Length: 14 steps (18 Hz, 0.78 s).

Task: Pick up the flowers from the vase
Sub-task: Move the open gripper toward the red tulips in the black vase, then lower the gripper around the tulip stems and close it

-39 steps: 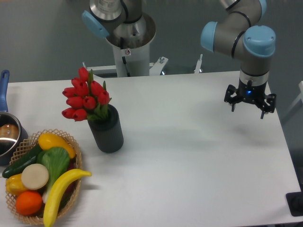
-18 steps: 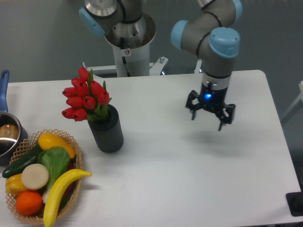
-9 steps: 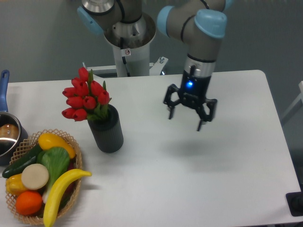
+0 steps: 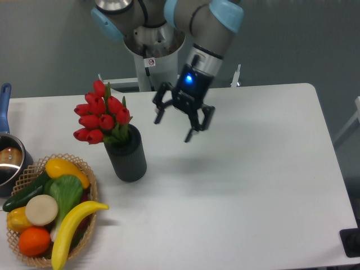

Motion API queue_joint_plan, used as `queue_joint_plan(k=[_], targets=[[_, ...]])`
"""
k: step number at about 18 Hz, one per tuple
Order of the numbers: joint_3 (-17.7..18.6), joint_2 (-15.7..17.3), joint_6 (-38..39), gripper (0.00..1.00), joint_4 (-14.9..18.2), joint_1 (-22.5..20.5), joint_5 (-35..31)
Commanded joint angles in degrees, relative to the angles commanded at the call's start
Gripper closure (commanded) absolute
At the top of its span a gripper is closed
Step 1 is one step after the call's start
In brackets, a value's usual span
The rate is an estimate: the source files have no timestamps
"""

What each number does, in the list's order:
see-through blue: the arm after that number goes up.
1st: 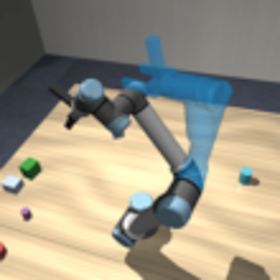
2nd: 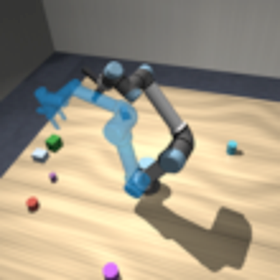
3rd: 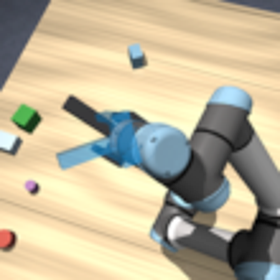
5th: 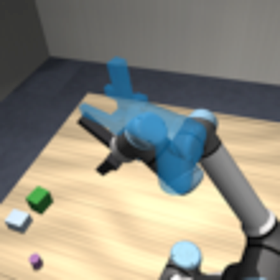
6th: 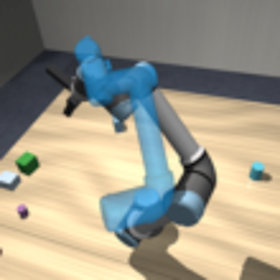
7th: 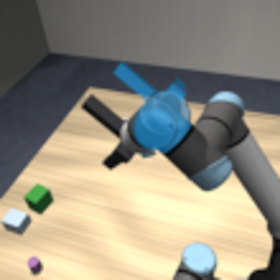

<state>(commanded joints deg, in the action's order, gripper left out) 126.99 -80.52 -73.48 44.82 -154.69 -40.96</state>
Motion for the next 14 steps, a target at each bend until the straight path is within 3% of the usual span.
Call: queue_joint_plan(k=[6,14], targets=[[0.45,-0.52,0.09,0.0,0.0,3.78,0.71],[1.24,-1.13,0.0,0.0,0.0,4.4,1.94]])
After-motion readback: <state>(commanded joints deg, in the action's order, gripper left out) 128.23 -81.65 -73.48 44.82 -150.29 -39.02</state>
